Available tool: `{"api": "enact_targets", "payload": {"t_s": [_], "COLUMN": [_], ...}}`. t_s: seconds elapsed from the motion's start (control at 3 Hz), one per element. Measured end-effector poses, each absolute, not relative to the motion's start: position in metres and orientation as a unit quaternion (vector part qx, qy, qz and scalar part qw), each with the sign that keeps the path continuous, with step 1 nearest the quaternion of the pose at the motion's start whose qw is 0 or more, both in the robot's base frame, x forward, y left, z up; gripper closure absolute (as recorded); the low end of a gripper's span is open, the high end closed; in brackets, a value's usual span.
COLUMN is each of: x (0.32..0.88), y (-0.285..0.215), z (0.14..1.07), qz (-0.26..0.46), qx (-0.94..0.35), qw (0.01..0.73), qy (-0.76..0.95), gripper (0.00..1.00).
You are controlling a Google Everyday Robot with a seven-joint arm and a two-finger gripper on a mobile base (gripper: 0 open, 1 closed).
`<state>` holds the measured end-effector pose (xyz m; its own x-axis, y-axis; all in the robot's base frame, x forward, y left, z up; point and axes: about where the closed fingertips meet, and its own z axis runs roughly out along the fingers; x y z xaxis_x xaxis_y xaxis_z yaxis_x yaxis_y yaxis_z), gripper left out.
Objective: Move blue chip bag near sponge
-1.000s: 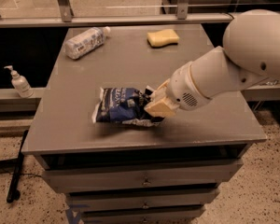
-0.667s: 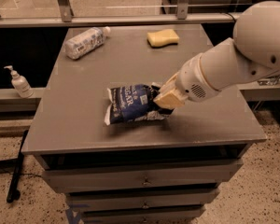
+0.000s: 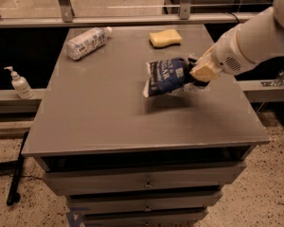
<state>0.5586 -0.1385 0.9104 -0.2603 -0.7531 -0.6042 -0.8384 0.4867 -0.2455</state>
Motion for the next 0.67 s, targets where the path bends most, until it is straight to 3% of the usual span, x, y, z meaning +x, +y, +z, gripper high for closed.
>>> {"api": "enact_targets", "payload": {"t_s": [0.67], "x": [0.5637], "y": [-0.1513], "z": [0.9192], "qz": [0.044], "qx": [-0.499], "qw": [0.348], "qy": [0.792], "gripper": [1.0]}}
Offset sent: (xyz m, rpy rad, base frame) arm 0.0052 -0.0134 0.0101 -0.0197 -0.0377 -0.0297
